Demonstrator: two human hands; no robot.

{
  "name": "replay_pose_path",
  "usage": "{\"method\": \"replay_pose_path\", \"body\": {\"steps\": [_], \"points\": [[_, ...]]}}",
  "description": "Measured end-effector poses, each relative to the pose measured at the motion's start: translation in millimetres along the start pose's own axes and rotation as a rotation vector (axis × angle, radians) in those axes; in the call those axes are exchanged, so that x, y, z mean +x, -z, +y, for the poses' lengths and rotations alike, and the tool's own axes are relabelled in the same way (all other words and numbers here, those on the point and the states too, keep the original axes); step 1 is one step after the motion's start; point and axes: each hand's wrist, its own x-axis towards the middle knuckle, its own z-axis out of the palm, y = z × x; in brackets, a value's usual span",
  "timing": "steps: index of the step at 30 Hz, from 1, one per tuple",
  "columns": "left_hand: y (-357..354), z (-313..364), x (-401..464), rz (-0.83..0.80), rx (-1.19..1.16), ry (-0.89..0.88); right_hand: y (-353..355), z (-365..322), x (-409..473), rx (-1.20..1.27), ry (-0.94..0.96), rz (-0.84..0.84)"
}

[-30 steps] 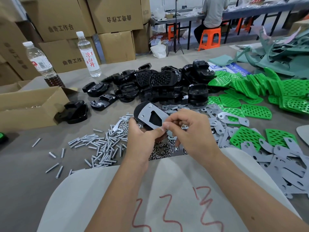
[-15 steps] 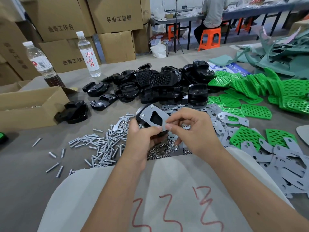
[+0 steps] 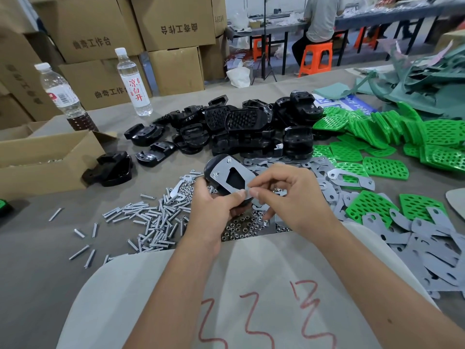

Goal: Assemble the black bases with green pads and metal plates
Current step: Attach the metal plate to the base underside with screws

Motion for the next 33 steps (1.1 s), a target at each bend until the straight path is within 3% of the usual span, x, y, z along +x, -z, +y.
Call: {"method": "replay_pose_path", "body": {"steps": [18,25,33], "points": [[-6.5,5.0,-5.7,-0.008,-0.041,-0.009,-5.0,-3.6,-1.7,-0.167,0.1,0.077],[-6.8,2.9,-4.7,0.003,-0.023,0.005,-7.4,-2.8,-2.2,-0.109,0.023,0.172],[-5.7,7.0,-4.7,0.015,-0.135,0.019,-7.2,1.5,-1.4,0.058,0.099,0.028]]}}
